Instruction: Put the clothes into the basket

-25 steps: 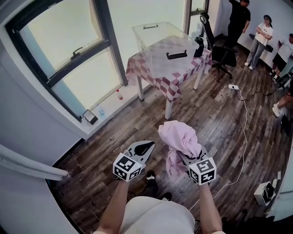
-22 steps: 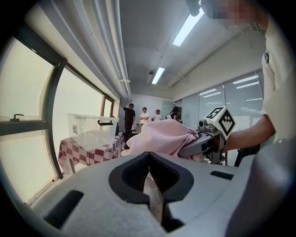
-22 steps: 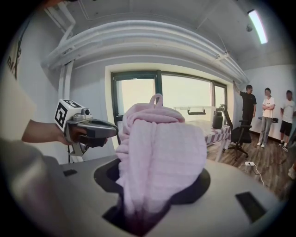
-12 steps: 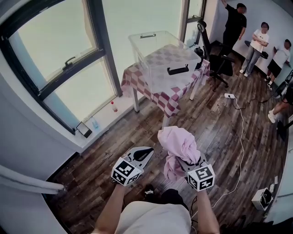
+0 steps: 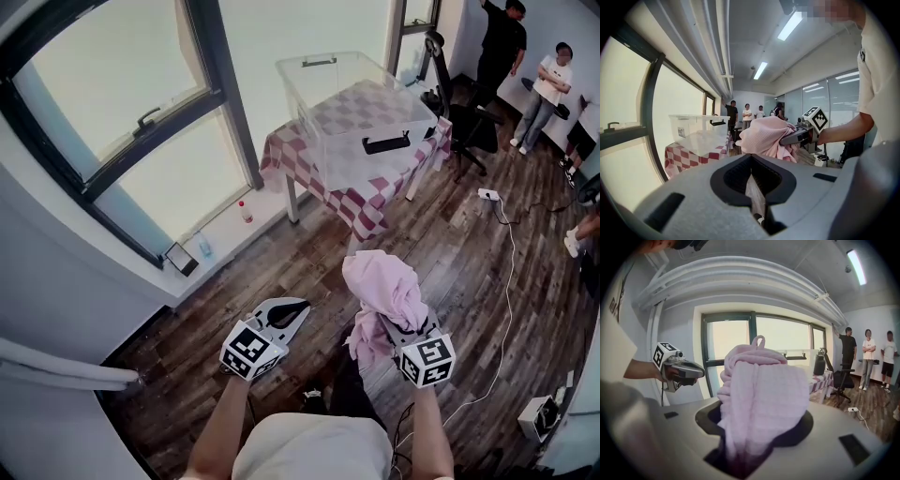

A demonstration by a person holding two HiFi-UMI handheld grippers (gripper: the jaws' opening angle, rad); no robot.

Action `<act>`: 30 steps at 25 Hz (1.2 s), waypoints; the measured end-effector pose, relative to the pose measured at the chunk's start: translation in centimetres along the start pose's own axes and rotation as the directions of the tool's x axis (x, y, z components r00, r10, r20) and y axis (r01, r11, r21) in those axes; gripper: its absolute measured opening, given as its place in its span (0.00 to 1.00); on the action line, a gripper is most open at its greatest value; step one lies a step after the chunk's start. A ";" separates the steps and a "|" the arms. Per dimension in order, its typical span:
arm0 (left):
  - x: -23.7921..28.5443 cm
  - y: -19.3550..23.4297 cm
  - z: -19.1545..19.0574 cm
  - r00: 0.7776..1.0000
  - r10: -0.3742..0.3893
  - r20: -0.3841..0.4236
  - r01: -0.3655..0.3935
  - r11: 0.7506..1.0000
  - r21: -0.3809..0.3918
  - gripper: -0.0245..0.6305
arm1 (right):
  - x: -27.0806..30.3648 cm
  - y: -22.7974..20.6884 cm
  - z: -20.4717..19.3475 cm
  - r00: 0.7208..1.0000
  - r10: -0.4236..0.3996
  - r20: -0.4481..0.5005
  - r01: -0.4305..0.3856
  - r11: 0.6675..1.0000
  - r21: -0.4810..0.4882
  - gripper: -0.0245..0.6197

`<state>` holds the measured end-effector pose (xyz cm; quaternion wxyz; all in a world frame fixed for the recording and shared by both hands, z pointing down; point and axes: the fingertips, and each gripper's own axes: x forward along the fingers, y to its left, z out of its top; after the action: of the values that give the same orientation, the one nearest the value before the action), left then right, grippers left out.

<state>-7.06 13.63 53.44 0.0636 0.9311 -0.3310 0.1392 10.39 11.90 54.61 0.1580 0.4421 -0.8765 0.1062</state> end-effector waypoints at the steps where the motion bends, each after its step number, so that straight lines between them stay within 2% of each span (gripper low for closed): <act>1: 0.5 0.6 0.1 1.000 0.003 -0.002 -0.003 1.000 -0.002 0.06 | 0.7 -0.3 0.3 1.000 0.006 -0.003 -0.006 1.000 -0.004 0.42; 7: 4.5 4.4 2.1 1.000 0.001 0.001 -0.001 1.000 0.007 0.06 | 5.2 -3.4 2.7 0.999 0.045 -0.018 -0.046 0.998 -0.035 0.42; 15: 11.2 11.1 5.8 0.999 0.048 0.008 -0.048 0.999 0.004 0.06 | 10.6 -8.6 6.1 0.993 0.118 -0.025 -0.119 0.990 -0.080 0.42; 23: 16.6 14.7 8.9 0.998 0.061 0.007 -0.062 0.998 0.023 0.06 | 14.5 -12.7 10.9 0.986 0.169 -0.002 -0.168 0.977 -0.131 0.42; 30: 20.4 17.1 10.9 1.000 0.029 -0.003 -0.029 0.999 0.046 0.06 | 17.5 -14.3 15.8 0.979 0.197 0.045 -0.189 0.971 -0.148 0.42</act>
<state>-0.41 -14.10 49.62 0.0407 0.9273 -0.3408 0.1493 9.32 -14.61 47.09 0.1519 0.3454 -0.9250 0.0448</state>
